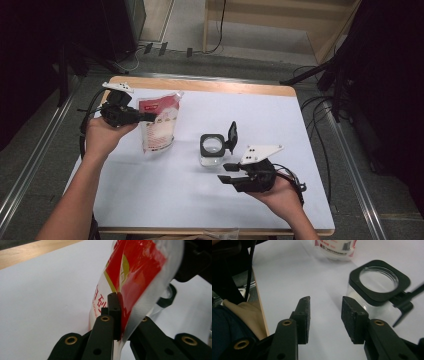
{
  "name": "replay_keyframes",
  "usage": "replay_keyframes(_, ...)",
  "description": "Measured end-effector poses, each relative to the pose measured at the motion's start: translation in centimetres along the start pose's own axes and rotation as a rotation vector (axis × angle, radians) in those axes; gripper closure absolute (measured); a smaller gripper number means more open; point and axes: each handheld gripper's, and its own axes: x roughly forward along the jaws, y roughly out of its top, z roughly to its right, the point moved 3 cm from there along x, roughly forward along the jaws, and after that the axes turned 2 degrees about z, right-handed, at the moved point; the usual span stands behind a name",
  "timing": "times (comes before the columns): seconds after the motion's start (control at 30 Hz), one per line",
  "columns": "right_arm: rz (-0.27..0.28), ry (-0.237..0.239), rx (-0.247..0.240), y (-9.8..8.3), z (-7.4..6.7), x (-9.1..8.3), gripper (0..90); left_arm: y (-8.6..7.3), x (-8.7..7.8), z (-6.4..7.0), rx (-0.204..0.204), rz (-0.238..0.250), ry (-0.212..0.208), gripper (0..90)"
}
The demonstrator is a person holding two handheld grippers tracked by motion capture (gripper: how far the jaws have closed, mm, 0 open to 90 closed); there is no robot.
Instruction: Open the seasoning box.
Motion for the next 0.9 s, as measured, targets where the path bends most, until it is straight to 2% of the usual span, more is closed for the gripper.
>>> replay_keyframes(0.03,-0.002,0.004,-0.009,0.1,-0.3,0.3,59.6,0.3,-0.3,0.6,0.007,0.002,-0.008,90.0)
replay_keyframes(0.07,-0.002,0.004,-0.009,0.1,-0.3,0.3,59.6,0.3,-0.3,0.6,0.007,0.002,-0.008,90.0)
replay_keyframes(0.1,-0.018,0.01,-0.013,0.4,-1.1,1.1,59.5,0.4,-0.5,1.2,0.023,-0.004,-0.002,90.0)
replay_keyframes(0.17,-0.021,0.016,-0.018,0.6,-1.6,1.8,59.5,0.5,-0.7,1.5,0.037,0.001,0.002,90.0)
replay_keyframes(0.3,-0.027,0.028,-0.015,1.1,-2.1,3.1,58.4,0.3,-1.0,1.4,0.022,0.004,-0.015,90.0)
replay_keyframes(0.37,-0.043,0.032,-0.02,1.4,-2.6,4.4,58.4,0.2,-1.6,1.7,0.01,0.007,-0.027,90.0)
replay_keyframes(0.5,-0.045,0.04,-0.027,1.9,-2.8,6.3,56.8,0.1,-2.7,2.5,0.012,0.013,-0.02,90.0)
replay_keyframes(0.53,-0.045,0.04,-0.027,1.9,-2.8,6.3,56.8,0.1,-2.7,2.5,0.012,0.013,-0.02,90.0)
replay_keyframes(0.57,-0.056,0.052,-0.011,2.1,-2.7,7.3,55.9,0.1,-3.2,2.9,0.017,0.012,-0.017,90.0)
replay_keyframes(0.67,-0.072,0.059,-0.016,2.3,-2.7,8.9,55.9,0.1,-4.1,3.8,0.021,0.009,-0.015,90.0)
replay_keyframes(0.7,-0.072,0.059,-0.016,2.3,-2.7,8.9,55.9,0.1,-4.1,3.8,0.021,0.009,-0.015,90.0)
replay_keyframes(0.73,-0.071,0.062,-0.027,2.6,-2.8,10.2,55.9,0.2,-4.6,4.2,0.027,0.014,-0.012,90.0)
replay_keyframes(0.83,-0.069,0.061,-0.034,2.7,-2.8,11.2,55.7,0.2,-5.0,4.6,0.029,0.017,-0.018,90.0)
replay_keyframes(0.87,-0.065,0.059,-0.043,2.9,-2.8,12.4,55.2,0.2,-5.2,4.9,0.029,0.022,-0.025,90.0)
replay_keyframes(0.9,-0.062,0.058,-0.045,2.9,-2.8,12.8,55.2,0.3,-5.4,5.4,0.034,0.026,-0.025,90.0)
